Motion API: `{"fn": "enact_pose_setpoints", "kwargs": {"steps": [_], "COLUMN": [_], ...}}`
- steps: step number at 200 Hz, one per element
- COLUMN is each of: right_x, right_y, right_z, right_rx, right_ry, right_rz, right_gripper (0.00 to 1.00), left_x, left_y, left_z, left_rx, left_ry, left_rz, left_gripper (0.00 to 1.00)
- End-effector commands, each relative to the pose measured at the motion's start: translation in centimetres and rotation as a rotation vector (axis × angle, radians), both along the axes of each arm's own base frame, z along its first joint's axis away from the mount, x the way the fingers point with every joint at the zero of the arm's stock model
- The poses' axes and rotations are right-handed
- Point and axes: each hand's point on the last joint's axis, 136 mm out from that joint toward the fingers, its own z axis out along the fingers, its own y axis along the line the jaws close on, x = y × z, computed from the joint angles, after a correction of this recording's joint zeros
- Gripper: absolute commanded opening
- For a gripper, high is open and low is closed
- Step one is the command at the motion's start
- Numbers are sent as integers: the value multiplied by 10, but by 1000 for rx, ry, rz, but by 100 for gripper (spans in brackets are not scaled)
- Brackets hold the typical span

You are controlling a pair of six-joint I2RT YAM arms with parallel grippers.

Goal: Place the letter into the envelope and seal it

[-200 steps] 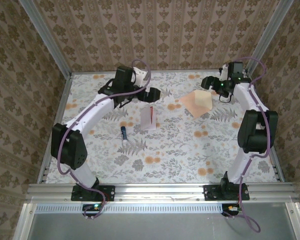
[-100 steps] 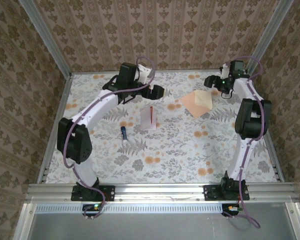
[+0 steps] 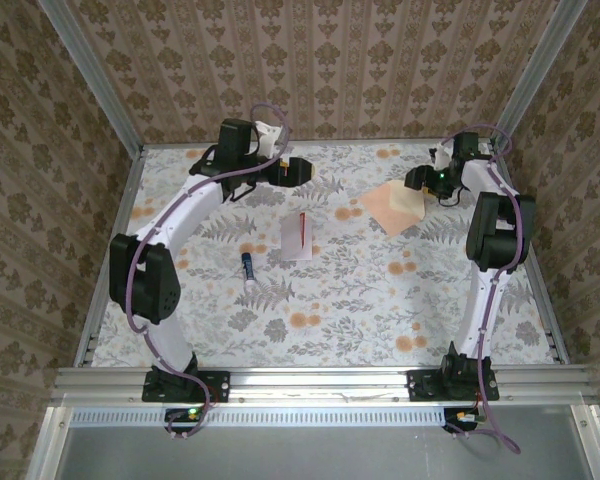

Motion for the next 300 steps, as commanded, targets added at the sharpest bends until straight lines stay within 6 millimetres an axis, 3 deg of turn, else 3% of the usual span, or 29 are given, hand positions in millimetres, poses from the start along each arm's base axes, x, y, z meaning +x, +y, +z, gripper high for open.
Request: {"fn": "enact_pose_setpoints", "kwargs": {"steps": [1, 32, 123, 172, 186, 263, 300], "right_x": [-2, -4, -7, -9, -9, -17, -35], "right_y": [1, 0, 1, 3, 3, 21, 36], "right_z": [2, -1, -14, -13, -11, 10, 23], "right_rx": [16, 24, 27, 48, 46, 102, 120], "right_ry": [7, 11, 41, 33, 26, 24, 29], "right_rz": [24, 19, 18, 3, -4, -48, -150], "right_gripper": [63, 45, 33, 13, 0, 0, 0], "left_x": [-7, -7, -7, -8, -9, -13, -18], "left_y": [-2, 1, 0, 1, 1, 6, 10], "left_z": [0, -2, -2, -2, -2, 2, 5], "left_rx": [-18, -22, -52, -55, -56, -69, -72], "left_ry": [17, 23, 40, 44, 45, 39, 30], "left_rz": [-21, -10, -25, -22, -21, -10, -5], "left_gripper": [100, 100, 100, 100, 100, 100, 100]}}
